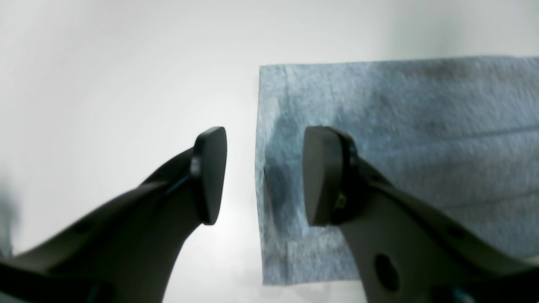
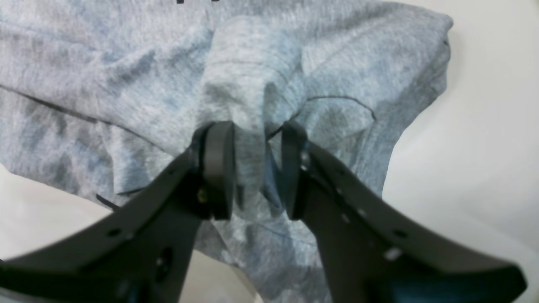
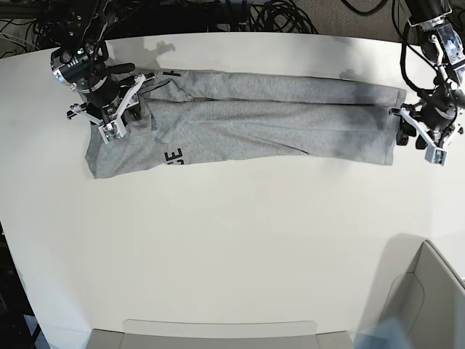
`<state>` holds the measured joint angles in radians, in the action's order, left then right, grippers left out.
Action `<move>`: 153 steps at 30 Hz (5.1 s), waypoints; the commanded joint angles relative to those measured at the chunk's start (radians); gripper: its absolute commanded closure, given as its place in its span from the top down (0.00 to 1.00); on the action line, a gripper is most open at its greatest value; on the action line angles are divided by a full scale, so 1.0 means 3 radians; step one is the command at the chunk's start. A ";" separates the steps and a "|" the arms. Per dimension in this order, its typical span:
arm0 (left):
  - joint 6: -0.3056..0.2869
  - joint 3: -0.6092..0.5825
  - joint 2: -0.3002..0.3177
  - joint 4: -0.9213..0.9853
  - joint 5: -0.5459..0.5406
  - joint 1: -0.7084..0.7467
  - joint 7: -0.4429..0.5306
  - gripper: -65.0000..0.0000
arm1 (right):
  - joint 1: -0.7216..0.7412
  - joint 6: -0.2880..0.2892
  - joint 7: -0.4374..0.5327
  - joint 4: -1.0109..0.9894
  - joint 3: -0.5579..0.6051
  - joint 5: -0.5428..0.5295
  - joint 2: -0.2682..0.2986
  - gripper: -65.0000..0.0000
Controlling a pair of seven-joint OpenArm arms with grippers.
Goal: Fold the T-shirt properly
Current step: 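Fold the held edge over the shirt body with both grippers, then release the shirt end with the left gripper and regrasp it, then pull the shirt end with the left gripper to straighten the strip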
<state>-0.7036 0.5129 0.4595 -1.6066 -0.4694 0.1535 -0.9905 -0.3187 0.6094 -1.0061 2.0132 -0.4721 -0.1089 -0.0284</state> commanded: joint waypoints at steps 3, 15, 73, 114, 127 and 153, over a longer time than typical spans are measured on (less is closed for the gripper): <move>0.0018 0.0328 -0.0082 0.0003 0.0018 -0.0223 -0.0235 0.47 | 0.0032 0.0027 0.0063 0.0048 0.0001 -0.0038 0.0021 0.31; 0.0018 0.0656 -0.0056 0.0867 0.0023 -0.0622 -0.0680 0.47 | 0.0032 0.0027 0.0047 0.0043 0.0246 -0.0038 0.0021 0.30; 0.0018 0.0446 -0.0537 0.0540 0.1317 -0.0586 -0.0061 0.47 | 0.0057 0.0027 0.0047 -0.0095 0.0359 -0.0033 0.0108 0.30; 0.0018 0.0129 -0.0312 0.1558 0.1281 -0.0831 0.0123 0.48 | -0.0019 0.0022 0.0042 -0.0085 0.0604 -0.0033 0.0108 0.30; 0.0018 -0.0817 0.0312 0.1640 -0.0279 -0.0596 -0.0337 0.43 | -0.0019 0.0022 0.0042 -0.0085 0.0599 -0.0033 0.0159 0.30; 0.0018 -0.2392 0.0778 0.2934 -0.1394 -0.0847 0.0333 0.00 | -0.0065 0.0022 0.0042 -0.0085 0.0594 -0.0033 0.0225 0.30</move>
<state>-0.8040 -0.1806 0.6861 -0.7570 -1.0729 -0.1211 -0.7792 -0.3439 0.6132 -1.0065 1.9701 -0.2916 -0.1089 0.0357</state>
